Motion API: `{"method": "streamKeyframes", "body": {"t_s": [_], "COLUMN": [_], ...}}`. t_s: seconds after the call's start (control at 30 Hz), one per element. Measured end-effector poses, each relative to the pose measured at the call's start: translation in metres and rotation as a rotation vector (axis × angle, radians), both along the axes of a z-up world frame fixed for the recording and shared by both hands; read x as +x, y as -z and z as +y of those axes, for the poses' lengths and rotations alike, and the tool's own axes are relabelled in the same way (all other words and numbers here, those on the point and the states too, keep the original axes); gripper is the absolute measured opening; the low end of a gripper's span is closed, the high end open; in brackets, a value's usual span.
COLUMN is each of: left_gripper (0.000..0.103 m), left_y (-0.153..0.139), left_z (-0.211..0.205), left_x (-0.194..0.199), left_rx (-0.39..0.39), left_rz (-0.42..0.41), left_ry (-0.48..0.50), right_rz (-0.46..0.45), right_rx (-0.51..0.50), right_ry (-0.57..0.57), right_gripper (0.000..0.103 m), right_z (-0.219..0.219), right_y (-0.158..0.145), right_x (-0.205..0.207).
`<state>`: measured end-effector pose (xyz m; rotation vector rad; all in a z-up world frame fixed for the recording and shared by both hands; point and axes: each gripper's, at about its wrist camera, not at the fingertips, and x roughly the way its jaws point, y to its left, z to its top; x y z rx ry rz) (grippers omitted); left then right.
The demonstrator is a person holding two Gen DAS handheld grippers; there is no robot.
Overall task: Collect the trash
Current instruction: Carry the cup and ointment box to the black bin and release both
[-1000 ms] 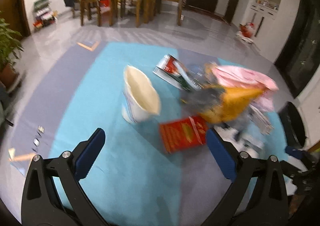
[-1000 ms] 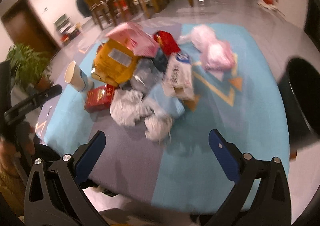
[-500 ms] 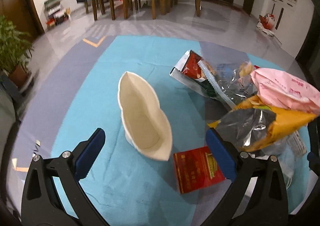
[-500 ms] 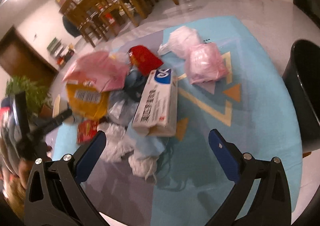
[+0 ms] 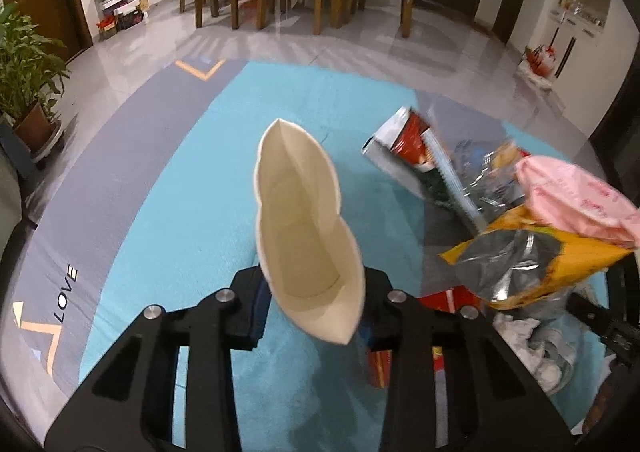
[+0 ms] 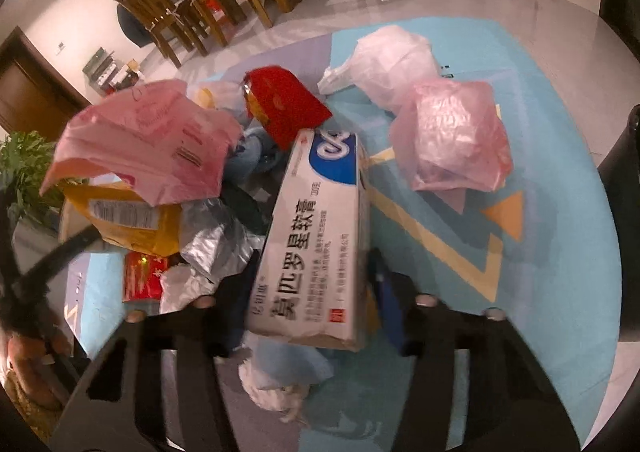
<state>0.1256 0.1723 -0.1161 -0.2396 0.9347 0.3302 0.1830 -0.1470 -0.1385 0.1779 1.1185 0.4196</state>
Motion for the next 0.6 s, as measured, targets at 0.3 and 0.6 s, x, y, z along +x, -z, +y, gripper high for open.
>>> {"method": "streamKeyframes", "body": {"t_s": [0.3, 0.6], "left_gripper": [0.035, 0.036], "left_y": [-0.039, -0.103], "left_z": [0.0, -0.053], "left_x": [-0.039, -0.066], "left_rx": [-0.035, -0.01], "left_rz": [-0.165, -0.345], "left_ry": [0.013, 0.168], "right_rz": [-0.105, -0.273], "right_rx": [0.02, 0.133], "right_ry": [0.029, 0.212], "right_gripper": [0.04, 0.04], "right_z": [-0.021, -0.098], "right_y": [-0.033, -0.082], "right_x": [-0.023, -0.047]}}
